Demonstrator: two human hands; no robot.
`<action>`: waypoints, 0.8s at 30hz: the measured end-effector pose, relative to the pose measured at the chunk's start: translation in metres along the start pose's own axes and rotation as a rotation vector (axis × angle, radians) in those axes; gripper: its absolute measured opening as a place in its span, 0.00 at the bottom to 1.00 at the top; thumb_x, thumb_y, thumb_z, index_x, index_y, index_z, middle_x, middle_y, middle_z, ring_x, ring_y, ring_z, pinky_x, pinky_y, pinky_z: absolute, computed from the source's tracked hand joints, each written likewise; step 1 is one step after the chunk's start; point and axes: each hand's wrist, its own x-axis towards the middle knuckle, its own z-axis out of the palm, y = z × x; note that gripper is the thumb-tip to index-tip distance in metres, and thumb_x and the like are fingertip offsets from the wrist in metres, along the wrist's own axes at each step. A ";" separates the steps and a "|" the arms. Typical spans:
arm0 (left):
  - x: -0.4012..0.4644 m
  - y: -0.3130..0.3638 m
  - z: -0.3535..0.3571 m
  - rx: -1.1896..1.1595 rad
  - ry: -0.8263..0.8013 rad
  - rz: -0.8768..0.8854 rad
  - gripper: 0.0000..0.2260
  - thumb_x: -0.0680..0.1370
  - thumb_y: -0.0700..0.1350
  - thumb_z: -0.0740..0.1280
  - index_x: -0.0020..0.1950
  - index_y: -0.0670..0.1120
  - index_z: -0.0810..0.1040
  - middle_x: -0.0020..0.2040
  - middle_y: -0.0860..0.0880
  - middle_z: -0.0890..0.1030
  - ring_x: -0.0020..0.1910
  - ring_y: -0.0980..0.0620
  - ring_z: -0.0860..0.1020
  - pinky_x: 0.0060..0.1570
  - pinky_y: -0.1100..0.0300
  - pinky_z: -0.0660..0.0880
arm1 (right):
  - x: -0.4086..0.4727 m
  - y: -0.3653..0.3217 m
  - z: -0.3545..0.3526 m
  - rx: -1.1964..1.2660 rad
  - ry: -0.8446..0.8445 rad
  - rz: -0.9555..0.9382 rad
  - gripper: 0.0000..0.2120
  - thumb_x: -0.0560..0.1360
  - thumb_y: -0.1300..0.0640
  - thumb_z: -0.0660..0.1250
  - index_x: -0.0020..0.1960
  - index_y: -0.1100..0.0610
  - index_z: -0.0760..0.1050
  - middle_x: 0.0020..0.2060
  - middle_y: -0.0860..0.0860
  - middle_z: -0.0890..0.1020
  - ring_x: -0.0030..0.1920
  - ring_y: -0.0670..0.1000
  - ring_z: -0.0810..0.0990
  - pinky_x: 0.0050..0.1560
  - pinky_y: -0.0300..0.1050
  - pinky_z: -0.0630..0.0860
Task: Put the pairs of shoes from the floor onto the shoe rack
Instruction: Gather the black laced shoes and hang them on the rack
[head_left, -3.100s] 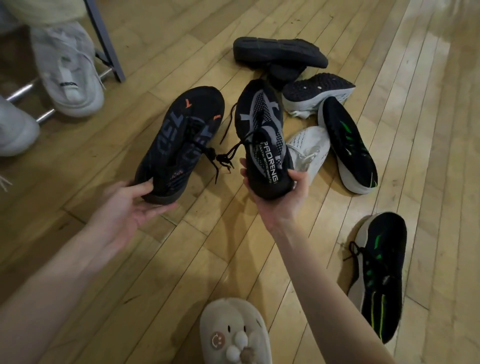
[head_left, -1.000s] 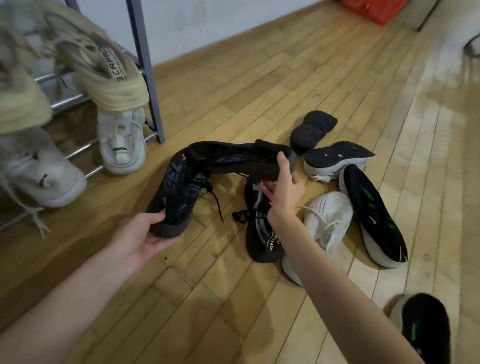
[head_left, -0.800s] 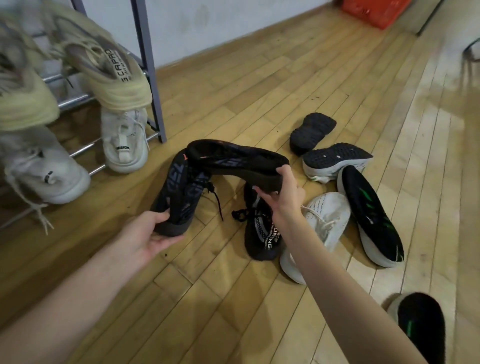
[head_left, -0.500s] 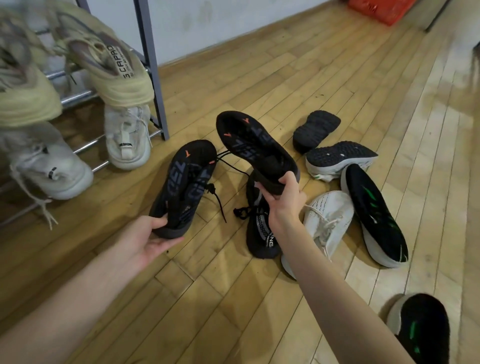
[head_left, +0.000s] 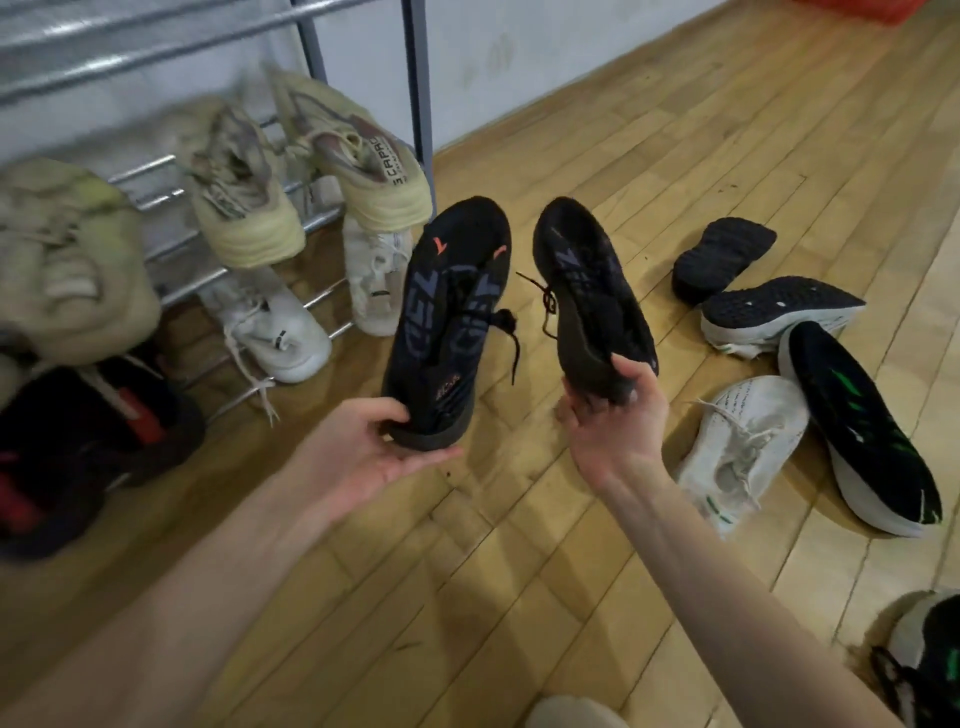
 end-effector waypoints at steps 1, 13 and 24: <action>-0.009 0.006 0.004 0.013 -0.036 0.011 0.26 0.69 0.31 0.59 0.68 0.39 0.69 0.66 0.34 0.73 0.62 0.33 0.75 0.50 0.36 0.78 | -0.006 -0.004 0.010 -0.037 -0.006 -0.035 0.11 0.75 0.58 0.62 0.56 0.56 0.75 0.48 0.53 0.78 0.40 0.49 0.75 0.42 0.40 0.72; -0.107 0.090 0.042 0.173 -0.095 0.251 0.25 0.73 0.29 0.57 0.71 0.38 0.66 0.65 0.34 0.75 0.58 0.32 0.79 0.48 0.35 0.79 | -0.064 -0.026 0.100 -0.102 -0.066 -0.158 0.13 0.74 0.67 0.64 0.57 0.59 0.71 0.56 0.54 0.78 0.53 0.52 0.80 0.44 0.39 0.77; -0.156 0.125 0.023 0.043 -0.045 0.364 0.18 0.78 0.34 0.55 0.66 0.41 0.72 0.63 0.37 0.79 0.59 0.36 0.78 0.51 0.39 0.79 | -0.093 -0.007 0.123 -0.255 -0.176 -0.234 0.18 0.74 0.70 0.62 0.63 0.71 0.70 0.56 0.63 0.78 0.49 0.54 0.79 0.38 0.38 0.80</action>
